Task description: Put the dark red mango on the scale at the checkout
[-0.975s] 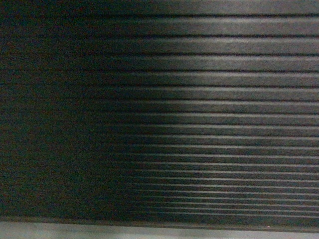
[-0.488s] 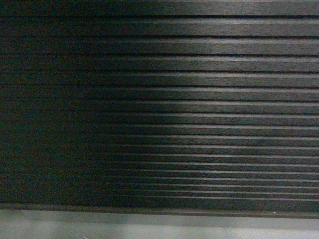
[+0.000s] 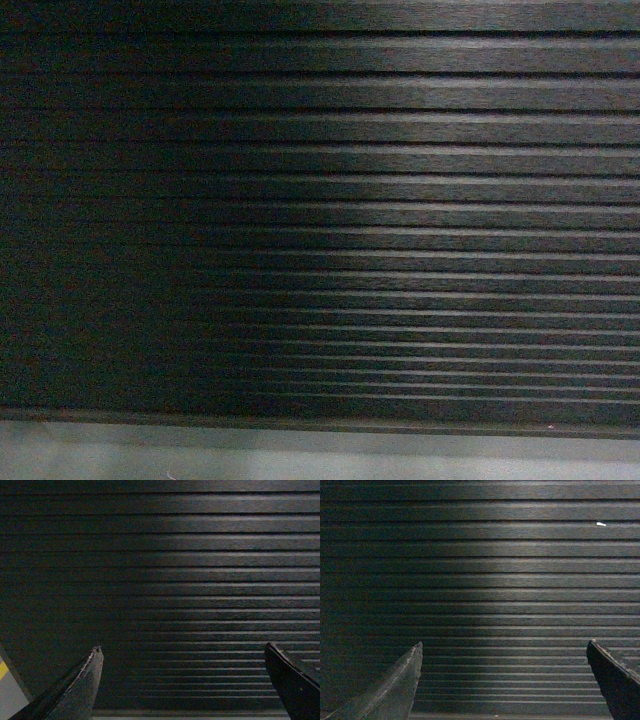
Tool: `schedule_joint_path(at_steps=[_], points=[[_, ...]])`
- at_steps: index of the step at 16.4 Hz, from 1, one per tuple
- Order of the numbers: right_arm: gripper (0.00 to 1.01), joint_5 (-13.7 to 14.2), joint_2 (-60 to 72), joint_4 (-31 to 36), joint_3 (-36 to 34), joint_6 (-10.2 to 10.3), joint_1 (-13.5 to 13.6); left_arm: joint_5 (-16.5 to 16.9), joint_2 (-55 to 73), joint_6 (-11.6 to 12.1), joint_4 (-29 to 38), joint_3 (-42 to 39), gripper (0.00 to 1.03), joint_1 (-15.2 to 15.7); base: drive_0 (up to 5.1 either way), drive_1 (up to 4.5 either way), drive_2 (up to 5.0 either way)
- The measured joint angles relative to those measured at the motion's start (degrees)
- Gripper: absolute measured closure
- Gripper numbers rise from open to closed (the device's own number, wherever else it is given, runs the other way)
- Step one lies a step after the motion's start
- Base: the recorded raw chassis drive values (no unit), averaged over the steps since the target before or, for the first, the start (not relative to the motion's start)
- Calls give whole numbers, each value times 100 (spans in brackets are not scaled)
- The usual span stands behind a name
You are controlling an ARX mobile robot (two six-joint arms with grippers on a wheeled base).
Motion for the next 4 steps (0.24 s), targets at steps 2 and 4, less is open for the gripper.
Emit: schedule_joint_path(at_steps=[2, 4], points=[[3, 0, 0, 0, 0, 0, 0, 0, 0, 0, 0, 0, 5, 0, 0, 0, 0], [3, 0, 0, 2, 0, 0, 0, 0, 0, 0, -2, 0, 5, 0, 0, 0, 0]])
